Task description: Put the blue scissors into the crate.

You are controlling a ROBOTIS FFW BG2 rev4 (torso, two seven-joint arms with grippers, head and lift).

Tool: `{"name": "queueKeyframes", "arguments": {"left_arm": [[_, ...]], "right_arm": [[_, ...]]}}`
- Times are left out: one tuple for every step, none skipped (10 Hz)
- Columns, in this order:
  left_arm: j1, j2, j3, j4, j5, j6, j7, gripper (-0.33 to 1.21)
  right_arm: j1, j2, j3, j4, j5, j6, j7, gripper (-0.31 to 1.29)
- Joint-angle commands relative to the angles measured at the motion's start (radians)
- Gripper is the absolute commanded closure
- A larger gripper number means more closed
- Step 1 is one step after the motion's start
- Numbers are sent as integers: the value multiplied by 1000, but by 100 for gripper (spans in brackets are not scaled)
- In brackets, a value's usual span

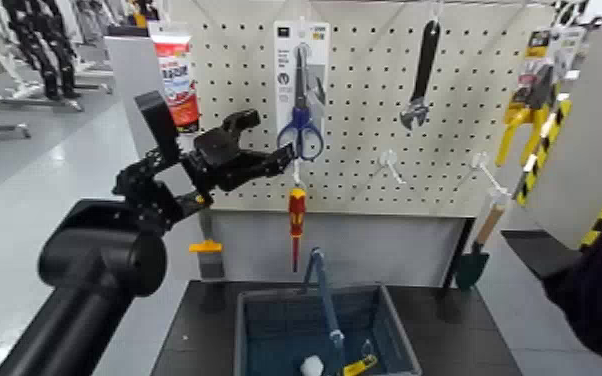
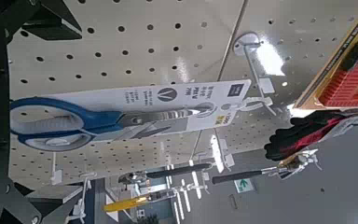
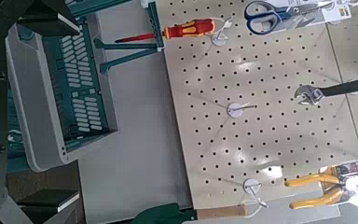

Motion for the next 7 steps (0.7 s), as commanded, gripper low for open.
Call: {"name": "queueKeyframes", "arguments": {"left_arm": [[-79, -7, -27, 62, -7, -20, -26, 14], [-102, -7, -38, 81, -10, -29, -34, 14], [-123, -9, -42, 93, -10, -33, -40, 14], [-145, -10, -50, 104, -14, -39, -49, 14], [-159, -10, -58, 110, -13, -40, -60, 17], [-174, -10, -62, 116, -13, -37, -75, 36], [-179, -12, -62, 114, -14, -19, -80, 79]], "right_arm": [[-2, -2, 3, 0, 0, -2, -1, 8], [-3, -2, 4, 2, -2, -2, -1, 8], [-5, -3, 6, 2, -2, -2, 1, 8], [-5, -3, 7, 2, -3, -2, 1, 8], [-5, -3, 7, 2, -3, -2, 1, 8], [-5, -3, 7, 3, -5, -4, 1, 8], [-5, -3, 7, 3, -5, -5, 1, 8]]}}
